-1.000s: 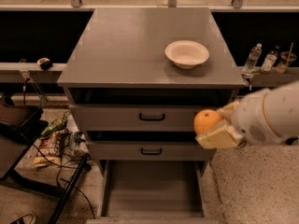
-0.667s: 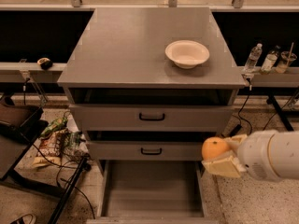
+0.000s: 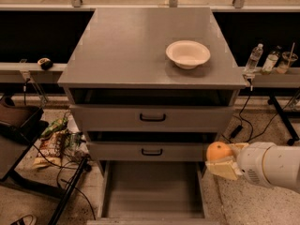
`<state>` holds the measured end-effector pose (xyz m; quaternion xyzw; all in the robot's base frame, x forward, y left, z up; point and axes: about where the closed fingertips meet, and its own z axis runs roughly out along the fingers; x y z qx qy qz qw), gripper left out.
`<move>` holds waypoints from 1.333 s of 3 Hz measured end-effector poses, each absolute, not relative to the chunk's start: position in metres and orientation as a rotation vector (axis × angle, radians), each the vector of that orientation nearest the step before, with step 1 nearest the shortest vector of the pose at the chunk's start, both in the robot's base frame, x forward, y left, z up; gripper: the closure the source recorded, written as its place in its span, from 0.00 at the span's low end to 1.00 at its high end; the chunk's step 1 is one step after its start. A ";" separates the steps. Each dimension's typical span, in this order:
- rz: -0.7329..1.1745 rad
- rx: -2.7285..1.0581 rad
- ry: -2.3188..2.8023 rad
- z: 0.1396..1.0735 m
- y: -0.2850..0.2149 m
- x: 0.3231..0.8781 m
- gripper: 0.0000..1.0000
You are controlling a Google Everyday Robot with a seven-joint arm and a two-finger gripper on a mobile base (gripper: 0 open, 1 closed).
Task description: Place orange into bottom drawer
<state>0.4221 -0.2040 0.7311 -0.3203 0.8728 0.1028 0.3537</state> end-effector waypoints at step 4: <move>0.552 -0.713 2.498 0.517 -0.107 0.414 1.00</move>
Offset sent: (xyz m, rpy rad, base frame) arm -0.0055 0.0962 -0.1667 0.1480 0.2534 -0.0009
